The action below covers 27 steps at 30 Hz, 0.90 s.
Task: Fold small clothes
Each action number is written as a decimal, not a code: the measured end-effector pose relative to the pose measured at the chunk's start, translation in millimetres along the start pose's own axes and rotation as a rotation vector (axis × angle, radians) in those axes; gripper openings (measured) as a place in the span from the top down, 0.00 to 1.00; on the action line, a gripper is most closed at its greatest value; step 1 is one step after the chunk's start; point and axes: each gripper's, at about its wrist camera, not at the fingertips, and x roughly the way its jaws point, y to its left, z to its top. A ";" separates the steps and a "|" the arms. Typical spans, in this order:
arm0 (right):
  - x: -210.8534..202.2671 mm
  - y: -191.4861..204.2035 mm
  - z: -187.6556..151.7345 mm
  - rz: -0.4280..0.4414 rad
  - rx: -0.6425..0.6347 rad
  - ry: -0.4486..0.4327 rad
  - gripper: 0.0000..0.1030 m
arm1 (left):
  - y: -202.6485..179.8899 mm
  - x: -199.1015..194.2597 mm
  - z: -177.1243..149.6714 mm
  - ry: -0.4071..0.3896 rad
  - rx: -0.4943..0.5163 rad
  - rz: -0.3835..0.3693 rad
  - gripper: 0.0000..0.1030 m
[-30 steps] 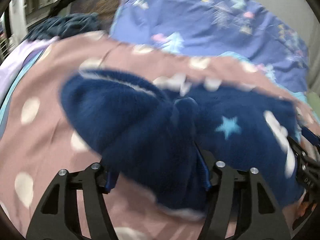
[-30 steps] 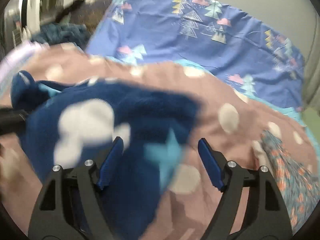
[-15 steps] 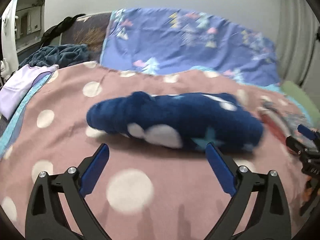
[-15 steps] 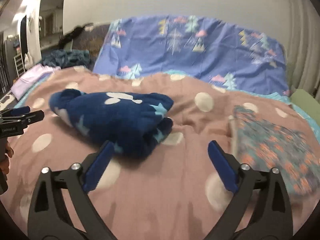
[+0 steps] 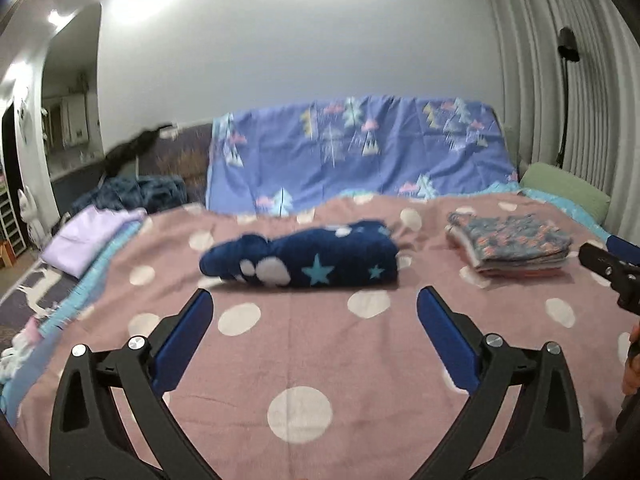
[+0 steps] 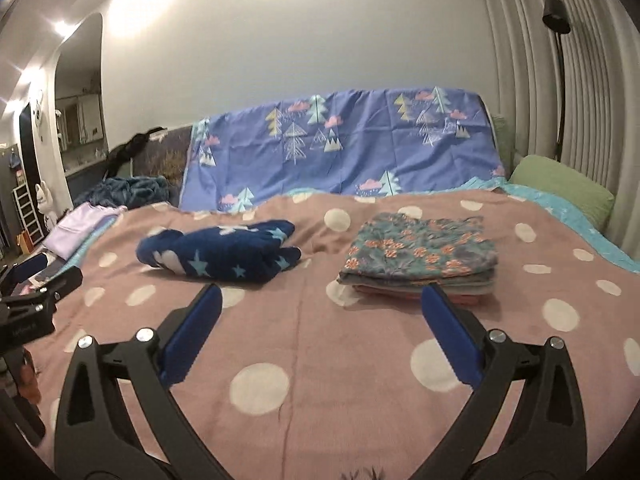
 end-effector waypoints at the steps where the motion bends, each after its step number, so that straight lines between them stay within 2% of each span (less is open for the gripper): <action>1: -14.6 1.7 1.4 0.002 -0.002 -0.015 0.02 | -5.4 -15.0 1.7 -0.014 0.001 0.003 0.01; 8: -80.6 12.2 4.5 -0.029 -0.034 -0.094 0.02 | -25.9 -84.9 5.2 -0.084 0.019 0.048 0.01; 12: -104.7 12.2 -0.8 -0.027 -0.023 -0.093 0.02 | -32.4 -111.4 2.3 -0.097 0.014 0.048 0.01; 15: -112.8 8.9 -8.4 -0.016 -0.011 -0.066 0.02 | -38.6 -123.8 -3.4 -0.084 0.022 0.048 0.01; 18: -118.3 5.0 -18.6 -0.015 -0.007 -0.035 0.02 | -43.1 -131.6 -14.6 -0.062 0.030 0.017 0.01; 20: -120.5 4.0 -25.1 -0.022 -0.008 -0.023 0.02 | -42.7 -137.0 -22.4 -0.056 0.003 0.028 0.01; 23: -123.6 2.8 -34.1 -0.028 -0.012 -0.003 0.02 | -39.8 -136.9 -29.1 -0.001 -0.028 0.031 0.01; 27: -128.0 2.4 -42.5 -0.025 -0.008 0.013 0.02 | -37.9 -140.1 -35.0 0.014 -0.035 0.058 0.01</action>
